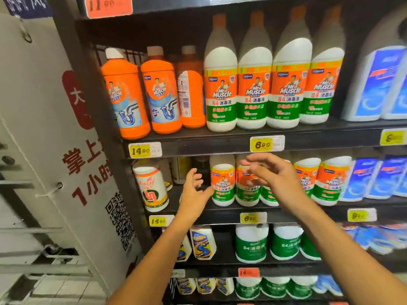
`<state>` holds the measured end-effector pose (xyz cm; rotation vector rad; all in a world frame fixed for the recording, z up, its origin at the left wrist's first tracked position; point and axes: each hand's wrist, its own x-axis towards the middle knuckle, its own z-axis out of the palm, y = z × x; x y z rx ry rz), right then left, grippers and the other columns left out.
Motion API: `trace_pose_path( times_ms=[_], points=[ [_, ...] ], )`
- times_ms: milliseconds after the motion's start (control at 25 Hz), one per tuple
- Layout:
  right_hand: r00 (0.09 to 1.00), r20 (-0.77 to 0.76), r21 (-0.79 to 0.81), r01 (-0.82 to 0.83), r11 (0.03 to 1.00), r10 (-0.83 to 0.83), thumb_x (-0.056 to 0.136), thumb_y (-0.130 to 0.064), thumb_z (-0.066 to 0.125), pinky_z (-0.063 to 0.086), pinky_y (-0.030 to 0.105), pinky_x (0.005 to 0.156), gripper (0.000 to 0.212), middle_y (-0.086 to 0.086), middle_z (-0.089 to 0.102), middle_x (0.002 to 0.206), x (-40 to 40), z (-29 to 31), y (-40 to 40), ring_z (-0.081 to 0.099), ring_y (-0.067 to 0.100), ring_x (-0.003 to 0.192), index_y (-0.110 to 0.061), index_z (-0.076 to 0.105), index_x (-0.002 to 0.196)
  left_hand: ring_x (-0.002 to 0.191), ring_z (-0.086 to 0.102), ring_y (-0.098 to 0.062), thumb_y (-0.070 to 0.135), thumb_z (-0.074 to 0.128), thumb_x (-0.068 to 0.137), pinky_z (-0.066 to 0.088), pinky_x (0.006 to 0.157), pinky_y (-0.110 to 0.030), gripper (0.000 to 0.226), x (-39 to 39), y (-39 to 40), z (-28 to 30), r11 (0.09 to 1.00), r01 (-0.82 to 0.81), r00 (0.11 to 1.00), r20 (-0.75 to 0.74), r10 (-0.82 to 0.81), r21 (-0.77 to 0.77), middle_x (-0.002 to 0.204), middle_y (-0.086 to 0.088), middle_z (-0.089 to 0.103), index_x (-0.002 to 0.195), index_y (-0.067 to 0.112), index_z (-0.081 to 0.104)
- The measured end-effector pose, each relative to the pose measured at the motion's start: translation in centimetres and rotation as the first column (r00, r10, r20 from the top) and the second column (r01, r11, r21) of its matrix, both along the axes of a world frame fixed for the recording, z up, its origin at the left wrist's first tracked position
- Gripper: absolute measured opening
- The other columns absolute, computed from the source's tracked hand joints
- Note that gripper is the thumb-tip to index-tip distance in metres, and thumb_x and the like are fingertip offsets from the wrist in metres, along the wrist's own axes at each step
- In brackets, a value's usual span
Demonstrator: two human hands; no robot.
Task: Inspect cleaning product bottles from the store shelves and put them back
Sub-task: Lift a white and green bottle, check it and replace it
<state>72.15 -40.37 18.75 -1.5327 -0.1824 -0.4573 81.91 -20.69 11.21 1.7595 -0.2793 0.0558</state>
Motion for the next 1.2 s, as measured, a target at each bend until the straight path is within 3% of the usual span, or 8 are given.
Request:
trace_pose_path(
  times_ms=[120,200,280,440,720,880,1080,1200],
  points=[
    [0.993,-0.118,0.085,0.003,0.996,0.007,0.093,0.000,0.059,0.060,0.027,0.067,0.018,0.002,0.077,0.103,-0.4,-2.6,-1.1,0.073,0.018,0.093,-0.013,0.070,0.102,0.134,0.040,-0.015,0.014,0.083,0.076,0.037,0.098,-0.023,0.107,2.8,-1.9,-0.9,0.982,0.111,0.990,-0.105,-0.096,0.151,0.154,-0.007,0.035,0.154,0.018,0.011],
    [0.984,-0.176,0.108,0.030,0.994,-0.011,0.093,-0.002,0.060,0.060,0.029,0.070,0.018,0.002,0.077,0.104,-0.7,-4.2,-1.9,0.073,0.018,0.097,-0.014,0.071,0.101,0.122,0.051,-0.010,0.019,0.088,0.070,0.041,0.098,-0.028,0.095,4.2,-2.5,-1.5,0.962,0.158,0.984,-0.121,-0.133,0.224,0.149,-0.005,0.043,0.141,0.032,0.026],
    [0.976,-0.217,0.147,0.057,0.988,-0.025,0.094,-0.002,0.060,0.059,0.029,0.071,0.018,0.002,0.076,0.105,-0.8,-5.1,-2.8,0.072,0.019,0.101,-0.013,0.071,0.102,0.110,0.057,-0.004,0.023,0.090,0.065,0.049,0.098,-0.035,0.074,5.2,-2.8,-2.3,0.954,0.175,0.982,-0.119,-0.149,0.245,0.132,0.002,0.056,0.112,0.043,0.037],
    [0.964,-0.267,0.165,0.067,0.984,-0.021,0.094,-0.004,0.060,0.059,0.028,0.071,0.018,0.001,0.077,0.105,-0.9,-5.9,-3.9,0.072,0.017,0.102,-0.014,0.071,0.104,0.114,0.061,-0.018,0.015,0.089,0.068,0.052,0.099,-0.043,0.060,5.6,-3.1,-2.6,0.981,0.144,0.982,-0.140,-0.125,0.132,0.123,0.002,0.062,0.105,0.036,0.046],
    [0.953,-0.304,0.159,0.048,0.986,0.003,0.091,-0.005,0.064,0.058,0.032,0.083,0.015,0.002,0.077,0.102,-1.5,-5.9,-4.5,0.071,0.016,0.101,-0.014,0.071,0.100,0.093,0.068,-0.007,0.012,0.091,0.064,0.054,0.075,-0.023,0.062,0.4,-2.0,-2.1,0.998,0.059,0.995,-0.086,-0.056,0.032,0.104,0.011,0.069,0.114,0.025,0.056],
    [0.961,-0.269,0.114,-0.043,0.993,0.072,0.093,-0.002,0.061,0.057,0.021,0.076,0.016,0.006,0.075,0.103,-1.2,-6.0,-3.0,0.069,0.015,0.098,-0.008,0.068,0.106,0.098,0.071,-0.018,0.014,0.087,0.070,0.056,0.088,-0.040,0.056,-4.0,-0.6,-2.1,0.997,0.067,0.969,-0.235,-0.072,-0.032,0.109,-0.001,0.073,0.119,0.021,0.061],
    [0.901,-0.395,0.097,-0.153,0.983,0.179,0.100,-0.038,0.053,0.045,0.038,0.108,0.036,0.009,0.063,0.127,-0.5,-7.8,-0.5,0.059,0.024,0.122,-0.016,0.056,0.127,0.093,0.073,-0.017,0.027,0.093,0.056,0.056,0.076,-0.028,0.065,-10.9,0.3,-3.9,0.992,0.103,0.928,-0.352,-0.121,-0.071,0.105,-0.003,0.076,0.114,0.019,0.064],
    [0.810,-0.447,0.310,-0.258,0.915,0.380,0.087,-0.062,0.053,0.047,0.046,0.106,0.063,0.010,0.066,0.129,-0.5,-8.8,1.3,0.064,0.025,0.117,-0.018,0.056,0.132,0.097,0.073,-0.018,0.032,0.090,0.053,0.055,0.083,-0.030,0.070,-14.0,0.1,-4.1,0.972,0.233,0.910,-0.352,-0.220,-0.006,0.105,-0.001,0.076,0.117,0.019,0.063]
  ],
)
